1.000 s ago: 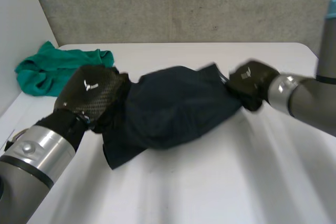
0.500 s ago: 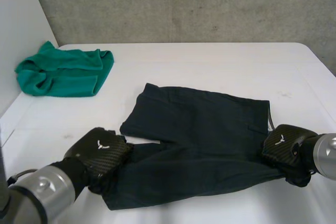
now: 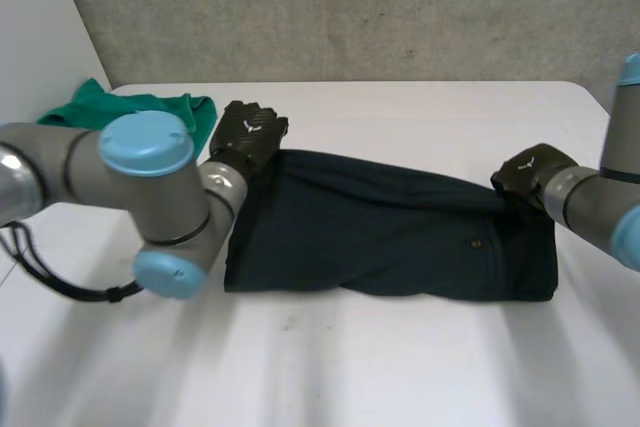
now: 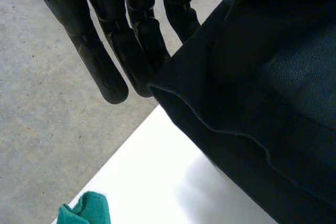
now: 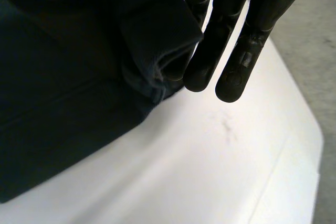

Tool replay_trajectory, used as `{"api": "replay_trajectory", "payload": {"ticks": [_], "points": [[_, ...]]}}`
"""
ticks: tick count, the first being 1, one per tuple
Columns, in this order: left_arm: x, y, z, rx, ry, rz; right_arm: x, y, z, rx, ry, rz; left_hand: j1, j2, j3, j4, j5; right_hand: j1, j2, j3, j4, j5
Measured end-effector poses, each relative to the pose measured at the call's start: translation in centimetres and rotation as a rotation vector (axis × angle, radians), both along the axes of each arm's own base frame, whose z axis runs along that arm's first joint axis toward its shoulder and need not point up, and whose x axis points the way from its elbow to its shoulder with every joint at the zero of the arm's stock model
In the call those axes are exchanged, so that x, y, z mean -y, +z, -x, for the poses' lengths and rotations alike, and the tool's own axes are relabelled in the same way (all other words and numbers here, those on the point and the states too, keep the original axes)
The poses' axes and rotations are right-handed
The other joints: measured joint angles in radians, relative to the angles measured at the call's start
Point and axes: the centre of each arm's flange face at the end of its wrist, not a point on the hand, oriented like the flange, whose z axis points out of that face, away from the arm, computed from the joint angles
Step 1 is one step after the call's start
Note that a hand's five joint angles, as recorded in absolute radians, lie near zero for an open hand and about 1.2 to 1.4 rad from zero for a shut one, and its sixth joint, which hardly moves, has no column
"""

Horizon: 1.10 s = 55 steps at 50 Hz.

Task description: Fold the laundry.

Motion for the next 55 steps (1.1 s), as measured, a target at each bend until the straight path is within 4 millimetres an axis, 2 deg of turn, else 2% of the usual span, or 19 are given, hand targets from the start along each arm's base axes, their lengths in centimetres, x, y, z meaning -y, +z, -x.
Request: {"api": "replay_trajectory", "payload": {"ticks": [9, 12, 13, 14, 15, 17, 19, 26, 27, 28, 31, 35, 38, 41, 42, 43, 45, 47, 55], "points": [[3.9, -2.1, 2.4, -0.067, 0.003, 0.112, 3.4, -2.4, -2.2, -0.001, -0.022, 0.108, 0.000, 0.000, 0.000, 0.000, 0.000, 0.000, 0.000, 0.000, 0.000, 0.000], [4.5, -2.6, 3.0, -0.088, -0.013, 0.144, 4.2, -2.9, -2.7, 0.000, -0.034, 0.147, -0.030, -0.031, -0.026, -0.035, -0.020, -0.080, -0.118, -0.103, -0.109, -0.086], [4.6, -2.7, 3.0, -0.090, -0.015, 0.148, 4.4, -2.9, -2.7, 0.000, -0.038, 0.156, -0.240, -0.219, -0.213, -0.225, -0.205, -0.198, -0.240, -0.238, -0.223, -0.195], [4.6, -2.9, 3.2, -0.094, -0.021, 0.153, 4.6, -2.9, -2.8, 0.001, -0.047, 0.174, -0.313, -0.306, -0.298, -0.290, -0.269, -0.416, -0.447, -0.440, -0.444, -0.409], [4.7, -3.0, 3.2, -0.096, -0.024, 0.155, 4.8, -2.8, -2.8, 0.003, -0.052, 0.185, -0.683, -0.624, -0.590, -0.610, -0.587, -0.555, -0.610, -0.602, -0.586, -0.549], [4.7, -3.0, 3.3, -0.100, -0.029, 0.160, 5.1, -2.4, -2.7, 0.014, -0.070, 0.216, -0.905, -0.865, -0.850, -0.860, -0.822, -0.746, -0.858, -0.850, -0.853, -0.817], [4.6, -2.8, 3.3, -0.104, -0.032, 0.165, 5.4, -1.3, -2.6, 0.045, -0.093, 0.257, -0.959, -0.982, -0.972, -0.989, -0.930, -0.790, -0.948, -0.951, -0.945, -0.911], [3.8, -0.3, 2.9, -0.121, -0.033, 0.188, 5.0, 4.4, -1.9, 0.223, -0.152, 0.387, -0.959, -0.996, -0.982, -1.000, -0.933, -0.792, -0.959, -0.964, -0.951, -0.921], [3.8, -0.3, 2.9, -0.121, -0.033, 0.188, 5.0, 4.4, -1.9, 0.223, -0.152, 0.387, -0.959, -0.996, -0.982, -1.000, -0.933, -0.792, -0.959, -0.964, -0.951, -0.921], [3.4, 0.5, 2.7, -0.125, -0.032, 0.193, 4.4, 5.9, -1.7, 0.274, -0.151, 0.405, -0.959, -0.996, -0.982, -1.000, -0.933, -0.792, -0.959, -0.964, -0.951, -0.921], [2.4, 1.7, 2.3, -0.128, -0.034, 0.193, 3.4, 7.7, -1.3, 0.335, -0.135, 0.411, -0.959, -0.996, -0.982, -1.000, -0.933, -0.792, -0.959, -0.964, -0.951, -0.921], [0.1, 2.6, 1.8, -0.121, -0.051, 0.168, 1.1, 8.3, -0.4, 0.363, -0.090, 0.337, -0.959, -0.996, -0.982, -1.000, -0.933, -0.792, -0.959, -0.964, -0.951, -0.921], [-1.9, 2.9, 1.4, -0.118, -0.068, 0.138, -0.1, 7.9, 0.1, 0.356, -0.074, 0.277, -0.959, -0.996, -0.982, -1.000, -0.933, -0.792, -0.959, -0.964, -0.951, -0.921], [-4.0, 3.0, 0.8, -0.123, -0.084, 0.097, -2.5, 5.9, 1.1, 0.335, -0.055, 0.124, -0.959, -0.996, -0.982, -1.000, -0.933, -0.787, -0.948, -0.952, -0.947, -0.916], [-4.0, 3.0, 0.8, -0.123, -0.084, 0.097, -2.5, 5.9, 1.1, 0.335, -0.055, 0.124, -0.959, -0.996, -0.982, -1.000, -0.933, -0.787, -0.948, -0.952, -0.947, -0.916], [-5.2, 2.9, 0.4, -0.132, -0.093, 0.066, -3.6, 4.6, 1.6, 0.328, -0.052, 0.052, -0.959, -0.996, -0.982, -1.000, -0.933, -0.787, -0.930, -0.929, -0.947, -0.905], [-6.0, 2.8, 0.0, -0.142, -0.098, 0.043, -4.2, 3.7, 1.9, 0.326, -0.051, 0.014, -0.959, -0.996, -0.982, -1.000, -0.933, -0.787, -0.920, -0.917, -0.947, -0.890], [-7.2, 2.7, -0.6, -0.165, -0.103, 0.004, -5.2, 1.7, 2.4, 0.328, -0.052, -0.036, -0.959, -0.996, -0.982, -1.000, -0.933, -0.696, -0.833, -0.827, -0.842, -0.819], [-8.8, 2.1, -1.5, -0.206, -0.104, -0.071, -5.9, -2.3, 3.3, 0.344, -0.065, -0.028, -0.959, -0.996, -0.982, -1.000, -0.933, -0.601, -0.726, -0.720, -0.725, -0.722]]}}
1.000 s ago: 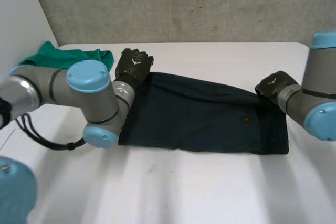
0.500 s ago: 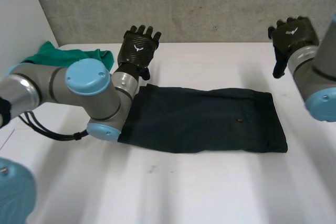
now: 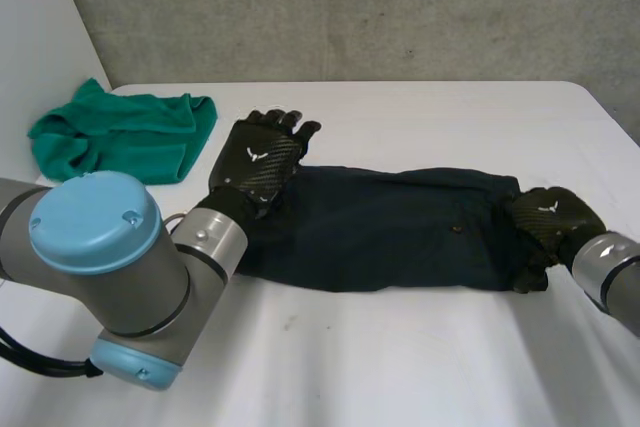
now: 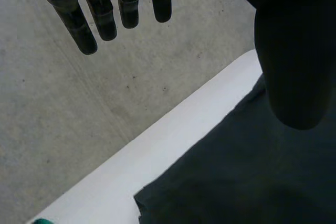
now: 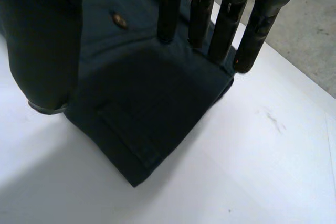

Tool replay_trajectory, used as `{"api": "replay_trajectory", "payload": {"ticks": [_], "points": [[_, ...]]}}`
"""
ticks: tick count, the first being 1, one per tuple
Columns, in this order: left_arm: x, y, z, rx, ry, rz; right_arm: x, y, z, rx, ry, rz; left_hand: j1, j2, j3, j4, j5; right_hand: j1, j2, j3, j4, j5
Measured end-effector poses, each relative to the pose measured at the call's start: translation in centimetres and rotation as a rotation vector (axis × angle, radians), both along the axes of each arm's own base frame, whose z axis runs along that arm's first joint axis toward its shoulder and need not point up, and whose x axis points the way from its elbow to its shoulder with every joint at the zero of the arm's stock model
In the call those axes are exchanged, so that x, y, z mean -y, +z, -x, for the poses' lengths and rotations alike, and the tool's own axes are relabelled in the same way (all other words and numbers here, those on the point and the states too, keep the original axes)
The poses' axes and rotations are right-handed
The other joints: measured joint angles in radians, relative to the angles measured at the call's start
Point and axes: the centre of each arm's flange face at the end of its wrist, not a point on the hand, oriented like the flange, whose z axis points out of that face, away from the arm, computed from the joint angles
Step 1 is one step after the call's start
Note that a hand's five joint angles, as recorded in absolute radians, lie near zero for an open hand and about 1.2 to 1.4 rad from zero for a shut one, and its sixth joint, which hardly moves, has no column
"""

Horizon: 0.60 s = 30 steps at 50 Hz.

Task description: Fold the laundry.

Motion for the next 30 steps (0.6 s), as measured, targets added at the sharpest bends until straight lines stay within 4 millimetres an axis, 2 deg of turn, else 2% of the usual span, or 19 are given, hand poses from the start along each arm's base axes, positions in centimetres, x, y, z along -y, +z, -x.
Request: {"api": "replay_trajectory", "payload": {"ticks": [2, 7, 8, 9, 10, 12, 14, 17, 26, 29, 30], "points": [[-0.1, -0.3, -0.1, 0.000, 0.001, -0.014, 0.4, -1.2, 0.3, 0.005, -0.012, 0.014, 0.000, 0.000, 0.000, 0.000, 0.000, 0.000, 0.000, 0.000, 0.000, 0.000], [-0.1, -0.8, -0.1, 0.005, 0.003, -0.025, 1.6, -3.0, 0.6, 0.008, -0.029, 0.025, 0.000, 0.000, 0.000, 0.000, 0.000, 0.245, 0.297, 0.289, 0.275, 0.267], [-0.1, -0.8, -0.1, 0.006, 0.003, -0.026, 1.7, -3.2, 0.7, 0.008, -0.030, 0.025, 0.000, 0.000, 0.000, 0.000, 0.000, 0.245, 0.297, 0.289, 0.275, 0.267], [0.0, -0.9, -0.1, 0.008, 0.003, -0.027, 2.2, -3.7, 0.8, 0.006, -0.035, 0.022, 0.000, 0.000, 0.000, 0.000, 0.000, 0.353, 0.436, 0.430, 0.427, 0.411], [0.0, -0.9, -0.1, 0.008, 0.003, -0.027, 2.3, -3.9, 0.8, 0.005, -0.037, 0.021, 0.000, 0.000, 0.000, 0.000, 0.000, 0.353, 0.436, 0.430, 0.427, 0.411], [0.0, -1.0, -0.1, 0.009, 0.004, -0.027, 2.6, -4.2, 1.0, 0.003, -0.043, 0.018, 0.000, 0.000, 0.000, 0.000, 0.000, 0.522, 0.673, 0.664, 0.664, 0.648], [0.0, -1.0, -0.1, 0.010, 0.004, -0.027, 3.0, -4.5, 1.2, 0.000, -0.052, 0.015, 0.000, 0.000, 0.000, 0.000, 0.000, 0.600, 0.725, 0.721, 0.724, 0.720], [0.0, -1.0, -0.1, 0.010, 0.005, -0.027, 3.3, -4.1, 1.7, -0.002, -0.069, 0.031, 0.000, 0.000, 0.000, 0.000, 0.000, 0.608, 0.725, 0.722, 0.726, 0.727], [-0.1, -0.5, -0.2, 0.003, 0.007, -0.017, 4.3, -0.4, 4.5, 0.001, -0.150, 0.136, 0.000, 0.000, 0.000, 0.000, 0.000, 0.608, 0.725, 0.722, 0.726, 0.729], [-0.1, -0.4, -0.2, 0.002, 0.009, -0.015, 4.4, 0.0, 5.3, 0.010, -0.155, 0.138, 0.000, 0.000, 0.000, 0.000, 0.000, 0.565, 0.667, 0.663, 0.663, 0.678], [-0.1, -0.4, -0.2, 0.002, 0.009, -0.015, 4.3, 0.0, 5.4, 0.014, -0.149, 0.134, 0.000, 0.000, 0.000, 0.000, 0.000, 0.340, 0.423, 0.422, 0.444, 0.474]]}}
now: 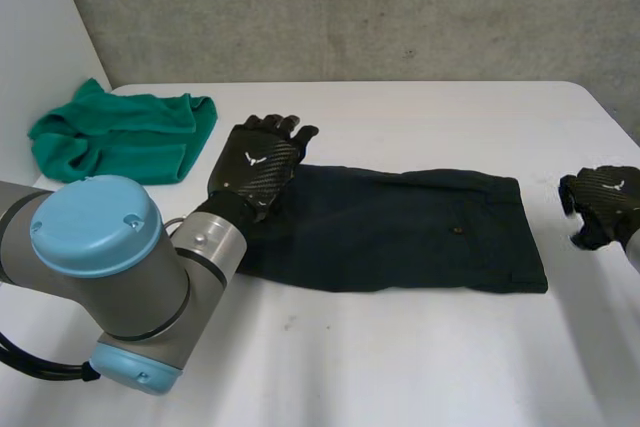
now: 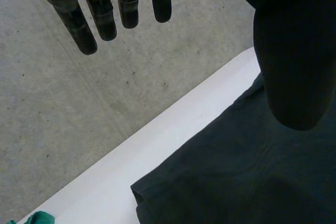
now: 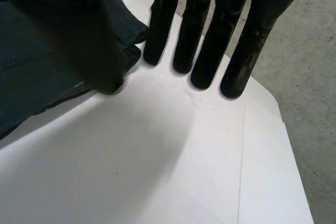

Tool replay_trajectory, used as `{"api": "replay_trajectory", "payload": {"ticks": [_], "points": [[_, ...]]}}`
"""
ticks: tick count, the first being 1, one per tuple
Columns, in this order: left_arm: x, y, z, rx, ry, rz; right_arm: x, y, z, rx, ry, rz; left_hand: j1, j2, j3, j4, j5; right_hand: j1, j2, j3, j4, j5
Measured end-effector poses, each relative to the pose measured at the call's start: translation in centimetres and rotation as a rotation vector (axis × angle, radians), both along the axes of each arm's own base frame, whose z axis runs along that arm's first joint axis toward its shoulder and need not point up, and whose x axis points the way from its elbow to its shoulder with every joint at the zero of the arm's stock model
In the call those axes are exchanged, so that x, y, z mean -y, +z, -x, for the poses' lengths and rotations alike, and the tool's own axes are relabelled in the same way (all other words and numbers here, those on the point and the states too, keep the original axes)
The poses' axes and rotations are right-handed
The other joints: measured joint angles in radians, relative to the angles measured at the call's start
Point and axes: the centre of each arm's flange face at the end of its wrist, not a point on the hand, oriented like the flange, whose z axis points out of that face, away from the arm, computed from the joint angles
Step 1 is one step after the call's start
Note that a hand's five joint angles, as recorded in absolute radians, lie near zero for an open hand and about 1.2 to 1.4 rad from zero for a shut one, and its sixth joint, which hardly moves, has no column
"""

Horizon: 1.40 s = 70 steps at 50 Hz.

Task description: Fold the laundry.

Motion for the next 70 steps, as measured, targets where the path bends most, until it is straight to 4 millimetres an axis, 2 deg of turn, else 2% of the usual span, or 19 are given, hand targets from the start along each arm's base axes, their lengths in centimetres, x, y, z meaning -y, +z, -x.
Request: {"api": "replay_trajectory", "payload": {"ticks": [2, 4, 15, 21, 29, 38, 51, 52, 53, 54, 55, 56, 57, 65, 70], "points": [[0.0, 0.0, 0.0, 0.001, 0.001, -0.001, -0.2, -0.1, 0.0, 0.012, 0.021, -0.013, 0.000, 0.000, 0.000, 0.000, 0.000, -0.331, -0.377, -0.371, -0.389, -0.388], [-0.1, -0.1, -0.1, 0.002, 0.001, -0.003, -0.5, -0.3, -0.2, 0.026, 0.051, -0.030, 0.000, 0.000, 0.000, 0.000, 0.000, -0.406, -0.501, -0.504, -0.528, -0.538], [-0.2, -0.4, -0.1, 0.007, -0.001, -0.011, -2.1, -1.5, -1.8, 0.098, 0.183, -0.111, 0.000, 0.000, 0.000, 0.000, 0.000, -0.402, -0.501, -0.509, -0.537, -0.538], [-0.1, -0.5, -0.1, 0.008, 0.000, -0.012, -2.1, -3.1, -2.0, 0.112, 0.192, -0.160, 0.000, 0.000, 0.000, 0.000, 0.000, -0.325, -0.407, -0.409, -0.426, -0.454], [-0.1, -0.5, -0.1, 0.009, 0.000, -0.012, -1.6, -4.3, -2.3, 0.103, 0.205, -0.171, 0.000, 0.000, 0.000, 0.000, 0.000, -0.223, -0.286, -0.289, -0.317, -0.349], [-0.1, -0.6, -0.1, 0.009, 0.000, -0.013, -1.2, -4.5, -2.8, 0.093, 0.218, -0.146, 0.000, 0.000, 0.000, 0.000, 0.000, -0.126, -0.120, -0.125, -0.149, -0.215], [0.0, -0.6, -0.1, 0.009, 0.001, -0.014, -0.8, -5.1, -3.2, 0.076, 0.215, -0.133, 0.000, 0.000, 0.000, 0.000, 0.000, -0.106, -0.114, -0.115, -0.141, -0.214], [0.0, -0.6, -0.1, 0.009, 0.001, -0.014, -0.8, -5.1, -3.2, 0.075, 0.215, -0.133, 0.000, 0.000, 0.000, 0.000, 0.000, -0.036, -0.006, -0.017, -0.041, -0.128], [0.0, -0.6, -0.1, 0.009, 0.001, -0.014, -0.8, -5.2, -3.2, 0.074, 0.215, -0.133, 0.000, 0.000, 0.000, 0.000, 0.000, -0.036, -0.006, -0.017, -0.041, -0.128], [0.0, -0.6, -0.1, 0.010, 0.001, -0.014, -0.8, -5.1, -3.2, 0.073, 0.214, -0.132, 0.000, 0.000, 0.000, 0.000, 0.000, 0.035, 0.166, 0.151, 0.128, 0.028], [0.0, -0.6, -0.1, 0.010, 0.001, -0.014, -0.7, -5.1, -3.2, 0.073, 0.213, -0.132, 0.000, 0.000, 0.000, 0.000, 0.000, 0.035, 0.166, 0.151, 0.128, 0.028], [0.0, -0.6, -0.1, 0.010, 0.001, -0.014, -0.7, -5.1, -3.2, 0.072, 0.210, -0.129, 0.000, 0.000, 0.000, 0.000, 0.000, 0.088, 0.274, 0.259, 0.245, 0.157], [0.0, -0.6, -0.1, 0.010, 0.001, -0.014, -0.6, -5.0, -3.2, 0.071, 0.207, -0.127, 0.000, 0.000, 0.000, 0.000, 0.000, 0.107, 0.293, 0.277, 0.272, 0.189], [-0.1, -0.5, -0.2, 0.008, 0.003, -0.011, -0.3, -4.3, -2.7, 0.058, 0.180, -0.105, 0.000, 0.000, 0.000, 0.000, 0.000, 0.155, 0.295, 0.285, 0.283, 0.204], [-0.1, -0.3, -0.2, 0.005, 0.005, -0.007, -0.2, -2.8, -2.1, 0.020, 0.165, -0.069, 0.000, 0.000, 0.000, 0.000, 0.000, 0.159, 0.295, 0.285, 0.283, 0.204]]}}
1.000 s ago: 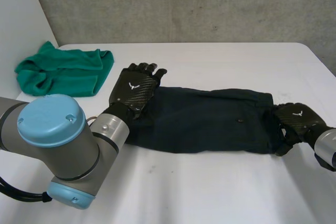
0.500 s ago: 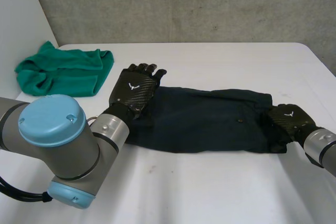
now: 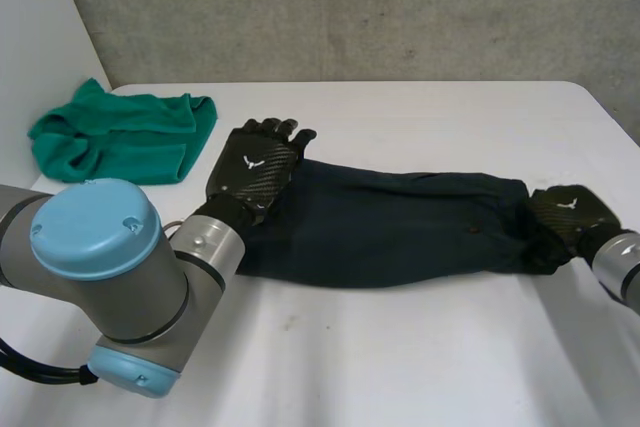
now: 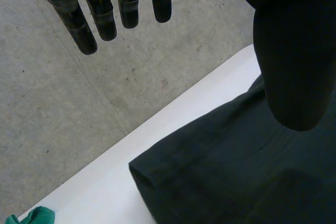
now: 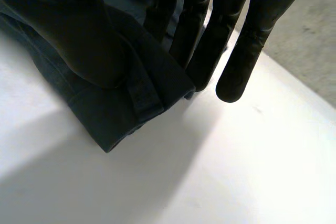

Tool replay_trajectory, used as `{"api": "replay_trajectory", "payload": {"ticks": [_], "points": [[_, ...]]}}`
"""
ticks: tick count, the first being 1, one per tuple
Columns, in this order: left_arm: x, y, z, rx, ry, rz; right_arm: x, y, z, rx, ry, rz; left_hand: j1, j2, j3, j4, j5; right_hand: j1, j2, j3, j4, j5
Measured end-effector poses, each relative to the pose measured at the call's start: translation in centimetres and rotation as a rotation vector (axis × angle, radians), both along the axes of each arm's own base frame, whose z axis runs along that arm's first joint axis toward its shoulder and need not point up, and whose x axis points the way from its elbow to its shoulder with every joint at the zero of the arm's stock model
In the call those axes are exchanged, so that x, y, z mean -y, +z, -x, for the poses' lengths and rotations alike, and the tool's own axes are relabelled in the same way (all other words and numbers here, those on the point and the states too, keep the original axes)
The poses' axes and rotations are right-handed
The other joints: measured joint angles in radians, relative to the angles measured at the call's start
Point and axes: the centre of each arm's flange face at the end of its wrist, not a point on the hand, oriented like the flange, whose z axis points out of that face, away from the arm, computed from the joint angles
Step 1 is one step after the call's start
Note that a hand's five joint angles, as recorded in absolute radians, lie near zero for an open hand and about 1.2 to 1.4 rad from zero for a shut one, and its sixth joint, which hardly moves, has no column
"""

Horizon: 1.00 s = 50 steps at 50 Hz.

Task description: Fold the laundry.

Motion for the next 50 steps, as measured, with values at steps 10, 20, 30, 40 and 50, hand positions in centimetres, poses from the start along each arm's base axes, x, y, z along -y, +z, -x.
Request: {"api": "replay_trajectory", "payload": {"ticks": [10, 20, 30, 40, 50], "points": [[0.1, 0.5, -0.1, -0.007, 0.003, 0.010, 1.2, 1.9, 4.3, -0.226, -0.096, 0.065, 0.000, 0.000, 0.000, 0.000, 0.000, 0.045, 0.000, 0.000, 0.000, 0.020], [0.2, 1.1, -0.1, -0.016, 0.006, 0.025, 0.7, 5.7, -1.0, -0.356, 0.037, 0.255, 0.000, 0.000, 0.000, 0.000, 0.000, 0.088, 0.000, 0.017, 0.000, 0.025], [0.7, 2.1, -0.5, -0.034, 0.024, 0.053, -6.5, 7.4, -15.1, -0.320, 0.517, 0.477, 0.000, 0.000, 0.000, 0.000, 0.000, 0.091, 0.000, 0.034, 0.000, 0.032], [1.6, 2.6, -1.1, -0.044, 0.052, 0.068, -13.8, 1.9, -21.4, -0.342, 0.921, 0.410, 0.000, 0.000, 0.000, 0.000, 0.000, 0.086, -0.005, 0.025, -0.007, 0.028], [2.7, 3.8, -0.8, -0.079, 0.069, 0.096, -12.0, 4.9, -20.3, -0.092, 0.755, 0.218, 0.000, 0.000, 0.000, 0.000, 0.000, -0.686, -0.949, -0.950, -0.949, -0.876]]}}
